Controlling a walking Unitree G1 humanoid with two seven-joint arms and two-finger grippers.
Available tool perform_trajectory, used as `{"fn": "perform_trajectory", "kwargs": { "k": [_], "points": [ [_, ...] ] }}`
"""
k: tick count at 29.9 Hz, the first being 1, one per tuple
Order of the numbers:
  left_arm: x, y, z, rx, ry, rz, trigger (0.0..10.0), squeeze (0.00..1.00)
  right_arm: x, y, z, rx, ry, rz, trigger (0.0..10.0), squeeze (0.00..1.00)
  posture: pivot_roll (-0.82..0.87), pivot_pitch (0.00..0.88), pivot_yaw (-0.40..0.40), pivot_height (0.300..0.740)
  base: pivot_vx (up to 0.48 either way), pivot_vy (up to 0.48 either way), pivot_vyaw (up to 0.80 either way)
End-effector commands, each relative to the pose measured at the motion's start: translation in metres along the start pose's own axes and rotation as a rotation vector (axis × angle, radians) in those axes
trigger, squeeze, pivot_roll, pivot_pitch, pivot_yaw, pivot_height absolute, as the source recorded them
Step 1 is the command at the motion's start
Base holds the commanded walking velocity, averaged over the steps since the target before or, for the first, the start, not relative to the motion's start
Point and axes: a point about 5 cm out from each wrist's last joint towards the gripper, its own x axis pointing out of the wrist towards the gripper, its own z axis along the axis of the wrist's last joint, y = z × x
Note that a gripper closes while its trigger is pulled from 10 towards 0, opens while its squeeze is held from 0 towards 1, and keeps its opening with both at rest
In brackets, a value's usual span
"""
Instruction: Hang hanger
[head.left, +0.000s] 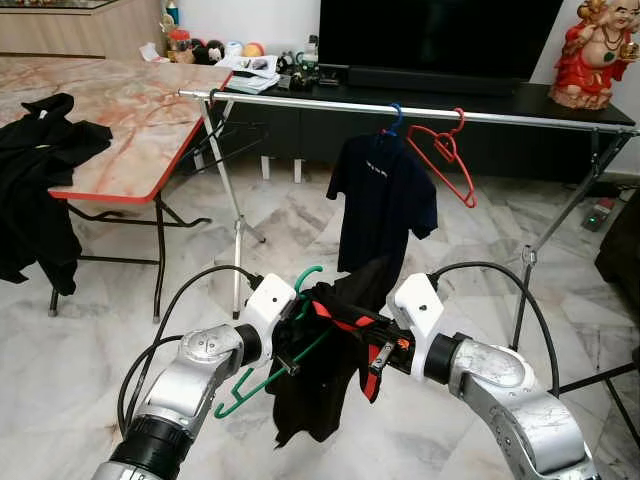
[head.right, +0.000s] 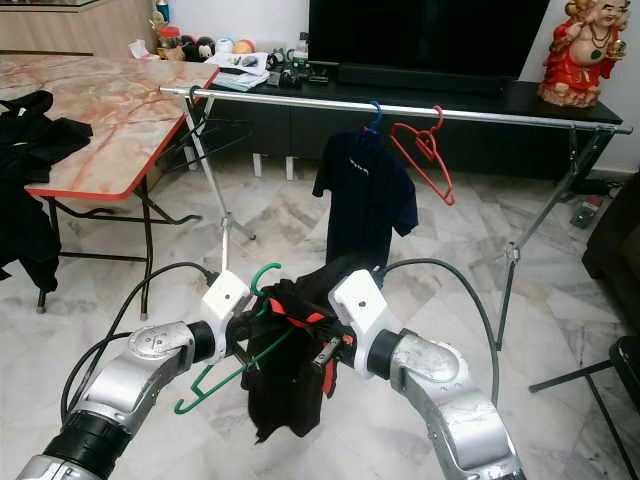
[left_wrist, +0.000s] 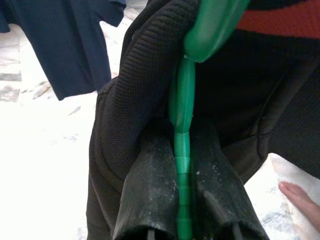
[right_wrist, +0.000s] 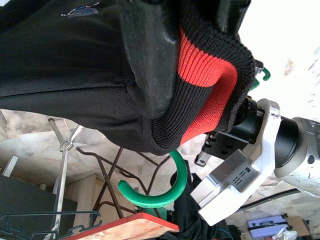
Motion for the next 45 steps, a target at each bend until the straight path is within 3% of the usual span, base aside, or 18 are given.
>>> {"fn": "perform_trajectory", "kwargs": {
  "k": [1,3,4,5,6,7,28,36,40,42,43,44,45],
  "points": [
    [-0.001,0.005,0.008,0.004,-0.037,0.019,10.0,0.0,-0.001,0.005,0.006,-0.025,-0.03,0.026,10.0,0.0,-0.01,0.065,-0.033,0.74,0.0,0.0,0.0],
    [0.0,0.004,0.008,0.001,-0.04,0.018,10.0,0.0,0.001,0.003,0.007,0.001,-0.053,0.006,10.0,0.0,-0.01,0.066,-0.033,0.74,0.0,0.0,0.0],
    [0.0,0.003,0.008,0.0,-0.041,0.016,10.0,0.0,0.001,0.004,0.007,0.005,-0.056,0.007,10.0,0.07,-0.01,0.066,-0.033,0.74,0.0,0.0,0.0],
    [0.0,0.003,0.008,-0.001,-0.042,0.015,10.0,0.0,0.002,0.005,0.007,0.004,-0.056,0.02,10.0,0.7,-0.01,0.067,-0.034,0.74,0.0,0.0,0.0],
    [0.0,0.003,0.008,-0.001,-0.042,0.015,10.0,0.0,0.002,0.006,0.007,0.004,-0.056,0.024,10.0,0.7,-0.01,0.067,-0.034,0.74,0.0,0.0,0.0],
    [0.0,0.003,0.008,-0.001,-0.043,0.016,10.0,0.0,0.002,0.006,0.007,0.002,-0.055,0.028,10.0,1.0,-0.01,0.067,-0.035,0.74,0.0,0.0,0.0],
    [0.0,0.006,0.012,-0.019,-0.08,0.045,10.0,0.0,-0.01,0.004,-0.016,0.04,0.036,-0.031,10.0,1.0,-0.01,0.067,-0.036,0.74,0.0,0.0,0.0],
    [0.0,0.007,0.012,-0.024,-0.088,0.057,10.0,0.0,-0.02,0.002,-0.034,0.0,0.144,-0.034,10.0,1.0,-0.01,0.063,-0.039,0.74,0.0,0.0,0.0],
    [-0.001,0.007,0.009,-0.026,-0.078,0.051,10.0,0.0,-0.029,0.0,-0.032,-0.033,0.136,-0.024,10.0,1.0,-0.02,0.062,-0.04,0.74,0.0,0.0,0.0],
    [-0.004,0.004,0.004,-0.015,-0.051,0.01,10.0,0.0,-0.034,-0.014,-0.023,-0.047,0.089,-0.121,10.0,0.87,-0.02,0.062,-0.039,0.74,0.0,0.0,0.0],
    [-0.005,0.003,0.001,-0.008,-0.039,-0.008,10.0,0.0,-0.036,-0.022,-0.02,-0.049,0.079,-0.163,10.0,0.36,-0.02,0.062,-0.038,0.74,0.0,0.0,0.0],
    [-0.007,0.002,-0.004,0.017,-0.009,-0.034,10.0,0.0,-0.04,-0.034,-0.016,-0.068,0.083,-0.217,10.0,0.0,-0.02,0.061,-0.037,0.74,0.0,0.0,0.0],
    [-0.008,0.001,-0.008,0.034,0.017,-0.053,10.0,0.0,-0.043,-0.04,-0.015,-0.086,0.09,-0.237,10.0,0.0,-0.02,0.062,-0.038,0.74,0.0,0.0,0.0]
  ]
}}
